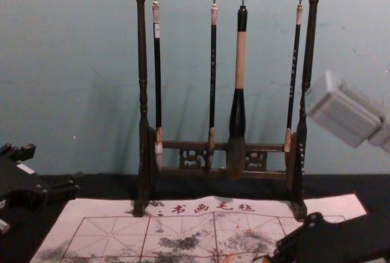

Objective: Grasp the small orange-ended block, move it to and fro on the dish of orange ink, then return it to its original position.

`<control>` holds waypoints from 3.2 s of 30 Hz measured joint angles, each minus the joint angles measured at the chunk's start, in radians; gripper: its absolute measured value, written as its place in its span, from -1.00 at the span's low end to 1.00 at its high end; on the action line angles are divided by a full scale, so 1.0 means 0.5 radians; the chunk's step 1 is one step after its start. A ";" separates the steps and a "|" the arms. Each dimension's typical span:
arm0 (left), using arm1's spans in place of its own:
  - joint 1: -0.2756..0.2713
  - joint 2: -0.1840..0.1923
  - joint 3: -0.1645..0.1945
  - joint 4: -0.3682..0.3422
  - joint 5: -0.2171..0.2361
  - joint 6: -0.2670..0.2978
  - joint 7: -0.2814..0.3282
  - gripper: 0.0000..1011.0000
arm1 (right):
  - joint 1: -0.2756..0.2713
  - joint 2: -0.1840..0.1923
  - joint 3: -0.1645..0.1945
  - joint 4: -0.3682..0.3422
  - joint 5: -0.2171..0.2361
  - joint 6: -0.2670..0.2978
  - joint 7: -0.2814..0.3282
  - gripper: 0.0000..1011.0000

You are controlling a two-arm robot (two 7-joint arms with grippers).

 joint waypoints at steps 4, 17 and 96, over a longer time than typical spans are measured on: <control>0.000 0.000 0.000 0.000 0.000 0.000 0.000 0.98 | -0.016 0.016 0.046 -0.018 0.042 0.018 -0.012 -0.80; 0.000 0.000 0.000 0.000 0.000 0.000 0.000 0.98 | -0.119 0.168 0.230 -0.197 0.180 0.178 -0.122 -0.80; 0.000 0.000 0.000 0.000 0.000 0.000 0.000 0.98 | 0.194 0.184 0.052 -0.189 0.105 1.121 -0.102 -0.80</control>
